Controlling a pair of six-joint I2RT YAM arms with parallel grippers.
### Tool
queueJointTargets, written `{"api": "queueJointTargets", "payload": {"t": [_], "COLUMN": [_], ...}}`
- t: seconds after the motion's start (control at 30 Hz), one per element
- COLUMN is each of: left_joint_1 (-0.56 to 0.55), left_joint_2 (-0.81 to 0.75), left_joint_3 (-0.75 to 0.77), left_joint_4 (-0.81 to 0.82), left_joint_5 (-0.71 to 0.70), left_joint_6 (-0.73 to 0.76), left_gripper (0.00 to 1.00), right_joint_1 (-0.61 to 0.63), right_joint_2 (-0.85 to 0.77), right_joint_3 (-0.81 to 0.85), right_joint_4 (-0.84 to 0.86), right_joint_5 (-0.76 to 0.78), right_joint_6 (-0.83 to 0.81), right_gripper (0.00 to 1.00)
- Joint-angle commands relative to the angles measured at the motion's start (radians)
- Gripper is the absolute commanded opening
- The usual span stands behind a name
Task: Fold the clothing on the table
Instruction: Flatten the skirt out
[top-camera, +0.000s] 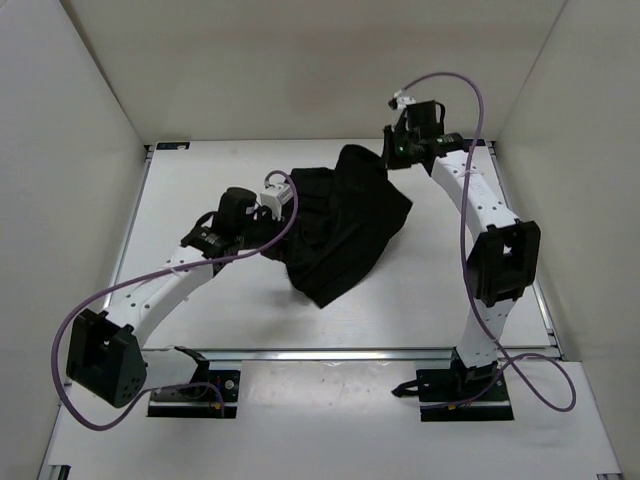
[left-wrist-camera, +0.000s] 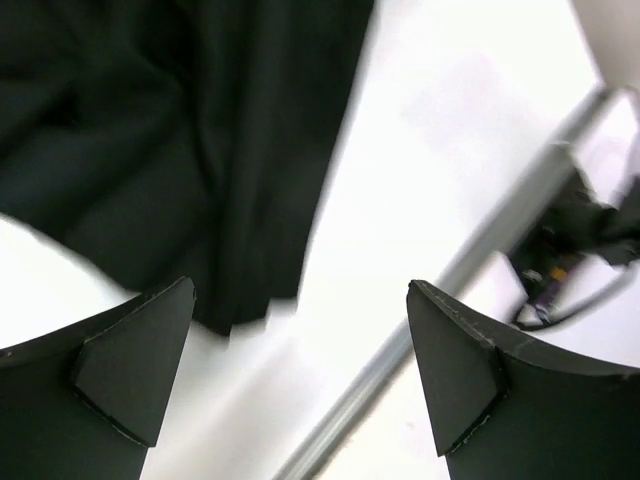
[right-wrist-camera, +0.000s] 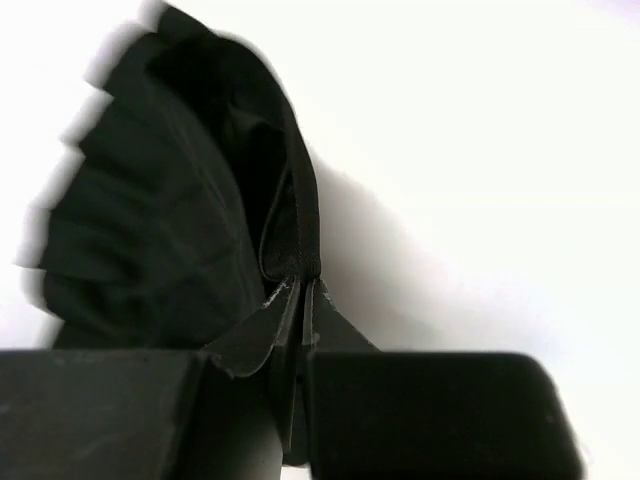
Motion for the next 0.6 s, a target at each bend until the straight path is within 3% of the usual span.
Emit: {"api": "queueJointTargets", "payload": {"t": [0.0, 0.17, 0.3, 0.57], "left_joint_1": [-0.034, -0.013, 0.019, 0.043], "left_joint_2": [-0.081, -0.167, -0.257, -0.363], "left_joint_3": [-0.078, -0.172, -0.221, -0.289], "left_joint_4": [0.161, 0.264, 0.287, 0.295], "left_joint_5": [0.110, 0.154, 0.167, 0.159], "left_joint_6": [-0.100, -0.180, -0.194, -0.215], "left_gripper": [0.99, 0.99, 0.99, 0.99], "right_joint_1": [0.103, 0.281, 0.391, 0.387], "right_joint_2": [-0.144, -0.244, -0.309, -0.342], "right_joint_3": [0.146, 0.165, 0.162, 0.079], "right_joint_4": [-0.042, -0.005, 0.053, 0.045], "right_joint_5": [0.144, 0.355, 0.422, 0.458], "right_joint_6": [-0.089, -0.176, -0.199, -0.150], "right_gripper": [0.00, 0.01, 0.00, 0.01]}}
